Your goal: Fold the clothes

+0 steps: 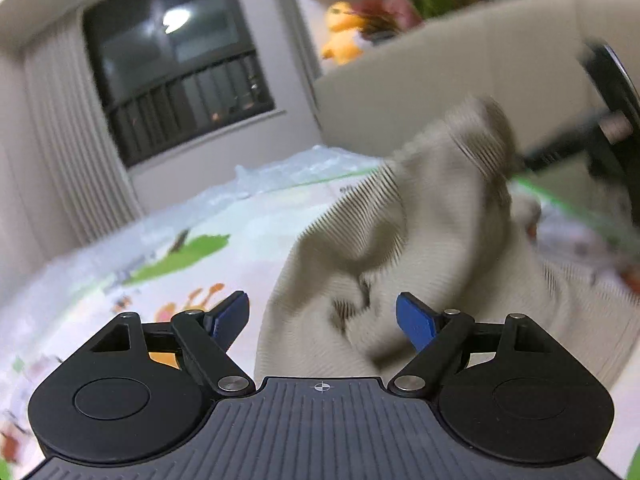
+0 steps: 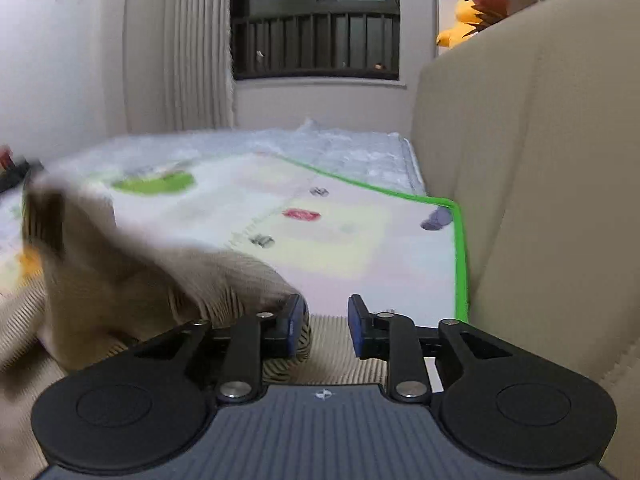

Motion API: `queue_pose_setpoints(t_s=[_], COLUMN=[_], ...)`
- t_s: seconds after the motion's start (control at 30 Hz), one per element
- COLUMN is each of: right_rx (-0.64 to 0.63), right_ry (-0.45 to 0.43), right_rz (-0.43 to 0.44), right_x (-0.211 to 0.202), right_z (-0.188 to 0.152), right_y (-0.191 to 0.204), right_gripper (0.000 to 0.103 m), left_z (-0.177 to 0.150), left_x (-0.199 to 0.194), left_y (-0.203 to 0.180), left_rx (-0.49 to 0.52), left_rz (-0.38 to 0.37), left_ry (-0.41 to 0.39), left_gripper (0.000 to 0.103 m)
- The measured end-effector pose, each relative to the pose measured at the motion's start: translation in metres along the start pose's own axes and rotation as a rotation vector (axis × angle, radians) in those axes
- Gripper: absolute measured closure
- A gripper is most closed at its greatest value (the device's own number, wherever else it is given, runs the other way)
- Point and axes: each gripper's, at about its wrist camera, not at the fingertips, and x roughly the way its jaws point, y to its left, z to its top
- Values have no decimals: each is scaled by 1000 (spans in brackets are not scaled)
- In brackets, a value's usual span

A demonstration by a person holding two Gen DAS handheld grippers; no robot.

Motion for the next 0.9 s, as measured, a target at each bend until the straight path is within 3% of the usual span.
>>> queue_pose_setpoints(t_s=[0.07,0.13,0.2,0.3,0.47,0.5,0.67,0.7,0.8,0.87,0.9], right_rx=[20,-39,-164,-288,-385,-404,-341,-339,-326,-306,-295], right_ry=[-41,-86,-123,-130,-36,-25,-5,-5,-6,-10,-13], right_rz=[100,182,171,60,-3,-17,-25,-19,-6,-1,0], right_x=[-17,-33,-50,-66,-77,-79,-93,-97,-107,-105,-105], right_z=[-5,-9,-20,-44,-74,-79,-94,-97,-104,-105,-106], right_y=[0,3,15,29,30,31,32,33,34,30,28], right_gripper=[58,50,45,44,43,43,40,39,35,35,35], left_z=[7,13,18,24,26,25,22,20,8,1,-2], left_x=[5,12,22,42,65,69,91,93,91,84,80], left_y=[9,13,8,-12,-71,-80,-109,-112,-122,-123,-123], left_rx=[-18,12,66,211,704,764,916,926,954,954,952], left_rz=[-13,-22,-38,-88,-173,-196,-330,-359,-397,-350,-321], left_ry=[-23,-51,-74,-100,-185,-193,-188,-179,-149,-153,-157], left_gripper=[18,17,17,14,10,8,8,12,38,46,57])
